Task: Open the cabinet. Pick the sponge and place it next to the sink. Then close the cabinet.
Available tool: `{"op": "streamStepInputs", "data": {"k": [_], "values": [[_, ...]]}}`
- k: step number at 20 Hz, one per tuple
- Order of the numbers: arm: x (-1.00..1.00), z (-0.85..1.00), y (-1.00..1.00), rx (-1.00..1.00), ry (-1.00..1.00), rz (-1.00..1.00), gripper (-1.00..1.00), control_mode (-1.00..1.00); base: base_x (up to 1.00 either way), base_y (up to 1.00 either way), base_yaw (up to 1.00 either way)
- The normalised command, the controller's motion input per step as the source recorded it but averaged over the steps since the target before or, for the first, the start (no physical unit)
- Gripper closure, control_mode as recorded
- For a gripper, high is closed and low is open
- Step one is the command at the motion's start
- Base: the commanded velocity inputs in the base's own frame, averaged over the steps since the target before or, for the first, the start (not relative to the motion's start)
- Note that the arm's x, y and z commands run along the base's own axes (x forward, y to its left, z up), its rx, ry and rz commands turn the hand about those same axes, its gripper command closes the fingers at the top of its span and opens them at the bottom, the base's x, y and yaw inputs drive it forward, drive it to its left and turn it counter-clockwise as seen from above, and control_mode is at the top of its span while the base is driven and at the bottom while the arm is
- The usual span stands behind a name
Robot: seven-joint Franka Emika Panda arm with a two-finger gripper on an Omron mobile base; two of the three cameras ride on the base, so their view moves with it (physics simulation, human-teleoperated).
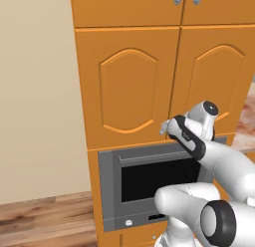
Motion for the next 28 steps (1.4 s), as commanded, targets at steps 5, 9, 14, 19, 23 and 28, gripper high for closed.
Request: {"op": "streamStepInputs", "data": {"k": [5,9,14,19,23,28], "values": [[0.0,0.0,-0.11,0.0,0.0,0.0,1.0,-1.0,0.0,0.0,0.0],[0.0,0.0,-0.44,0.0,0.0,0.0,1.0,-1.0,0.0,0.0,0.0],[0.0,0.0,-0.53,0.0,0.0,0.0,1.0,-1.0,0.0,0.0,0.0],[-0.06,0.0,-0.43,0.0,0.0,0.0,1.0,-1.0,0.0,0.0,0.0],[-0.27,0.0,-0.43,0.0,0.0,0.0,1.0,-1.0,0.0,0.0,0.0],[-0.53,0.0,-0.5,0.02,0.0,0.0,1.0,-1.0,0.0,0.0,0.0]]}}
